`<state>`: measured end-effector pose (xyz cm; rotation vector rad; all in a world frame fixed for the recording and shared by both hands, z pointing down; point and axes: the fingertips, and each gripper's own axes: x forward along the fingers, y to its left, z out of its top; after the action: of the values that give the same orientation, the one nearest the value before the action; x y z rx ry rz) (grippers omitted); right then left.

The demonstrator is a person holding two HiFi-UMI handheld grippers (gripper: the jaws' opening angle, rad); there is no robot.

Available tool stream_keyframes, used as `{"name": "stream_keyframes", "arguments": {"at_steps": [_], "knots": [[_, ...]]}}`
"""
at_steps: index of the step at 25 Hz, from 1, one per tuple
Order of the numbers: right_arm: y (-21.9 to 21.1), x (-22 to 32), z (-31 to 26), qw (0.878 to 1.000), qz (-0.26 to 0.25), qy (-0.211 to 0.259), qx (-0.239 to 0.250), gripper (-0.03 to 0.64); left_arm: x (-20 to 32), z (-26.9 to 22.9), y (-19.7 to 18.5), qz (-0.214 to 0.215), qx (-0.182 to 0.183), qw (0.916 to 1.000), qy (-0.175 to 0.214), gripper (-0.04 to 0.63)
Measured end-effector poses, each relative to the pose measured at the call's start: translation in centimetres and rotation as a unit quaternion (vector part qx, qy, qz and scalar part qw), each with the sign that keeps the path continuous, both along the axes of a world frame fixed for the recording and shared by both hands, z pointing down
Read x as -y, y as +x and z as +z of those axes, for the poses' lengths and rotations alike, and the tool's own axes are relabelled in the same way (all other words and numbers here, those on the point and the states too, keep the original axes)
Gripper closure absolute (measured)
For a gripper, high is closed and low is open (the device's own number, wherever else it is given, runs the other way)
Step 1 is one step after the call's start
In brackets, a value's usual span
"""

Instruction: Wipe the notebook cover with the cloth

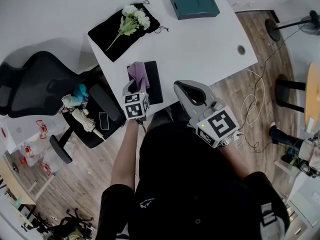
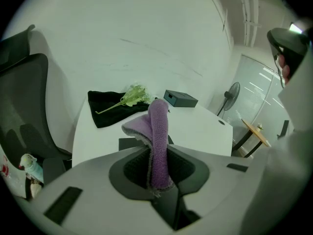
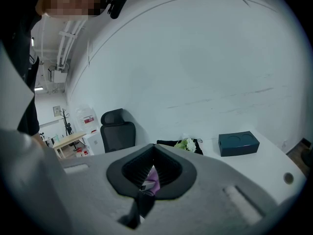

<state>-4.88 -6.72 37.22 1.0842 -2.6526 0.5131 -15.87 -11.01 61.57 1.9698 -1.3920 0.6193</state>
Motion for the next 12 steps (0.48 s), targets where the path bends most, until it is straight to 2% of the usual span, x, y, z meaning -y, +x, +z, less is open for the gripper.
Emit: {"name": "stream_keyframes", "arguments": {"at_steps": [12], "knots": [[1.6, -0.7, 0.2, 1.0, 0.009, -0.005, -0.004, 0.615, -1.4, 2.5, 3.9, 0.038, 0.004, 0.9986, -0.036, 0.52]]}}
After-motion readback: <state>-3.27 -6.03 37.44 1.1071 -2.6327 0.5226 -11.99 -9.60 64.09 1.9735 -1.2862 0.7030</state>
